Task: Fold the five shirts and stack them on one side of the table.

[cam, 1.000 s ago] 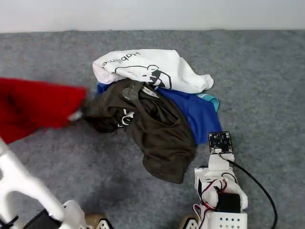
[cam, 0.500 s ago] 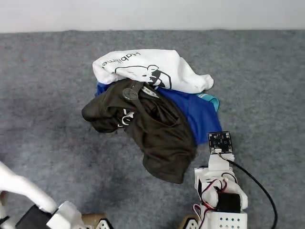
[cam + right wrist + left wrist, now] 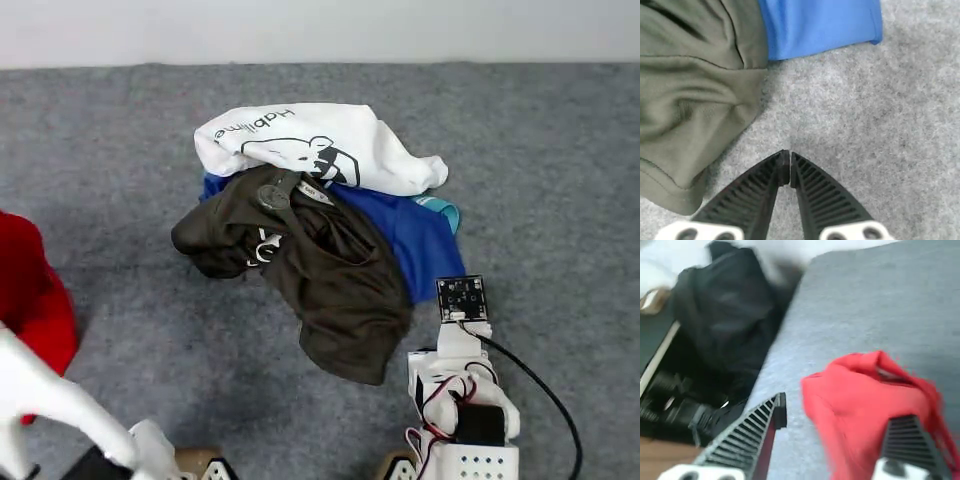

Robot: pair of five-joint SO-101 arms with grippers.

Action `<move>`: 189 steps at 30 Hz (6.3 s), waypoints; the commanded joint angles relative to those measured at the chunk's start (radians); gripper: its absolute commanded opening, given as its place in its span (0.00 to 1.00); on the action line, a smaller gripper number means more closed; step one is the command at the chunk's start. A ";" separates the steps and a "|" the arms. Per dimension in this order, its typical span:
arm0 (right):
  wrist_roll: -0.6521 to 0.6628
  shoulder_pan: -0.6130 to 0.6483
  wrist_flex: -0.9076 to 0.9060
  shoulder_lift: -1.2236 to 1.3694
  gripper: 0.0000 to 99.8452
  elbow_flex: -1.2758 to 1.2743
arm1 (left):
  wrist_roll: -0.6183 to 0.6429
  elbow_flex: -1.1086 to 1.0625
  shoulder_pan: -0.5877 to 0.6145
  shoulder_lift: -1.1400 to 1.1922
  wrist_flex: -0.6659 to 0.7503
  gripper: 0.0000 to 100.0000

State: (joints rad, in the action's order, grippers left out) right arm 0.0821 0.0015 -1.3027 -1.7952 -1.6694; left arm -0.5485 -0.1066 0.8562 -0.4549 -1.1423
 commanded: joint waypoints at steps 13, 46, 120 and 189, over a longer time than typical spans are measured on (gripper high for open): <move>0.011 -0.001 -0.002 -0.008 0.01 -0.014 | 0.044 0.048 -0.318 -0.074 -0.321 0.28; 0.011 -0.001 -0.002 -0.008 0.01 -0.014 | -1.051 0.053 0.486 0.196 -0.517 0.29; 0.011 -0.001 -0.002 -0.008 0.01 -0.014 | 0.284 0.346 -0.170 0.051 0.049 0.01; 0.011 -0.001 -0.002 -0.008 0.01 -0.014 | 0.272 0.159 -1.069 0.569 -0.037 0.28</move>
State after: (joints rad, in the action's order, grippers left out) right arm 0.0821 0.0015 -1.3027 -1.7952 -1.6694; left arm -0.2862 -0.0790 -0.2117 0.0944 -1.1976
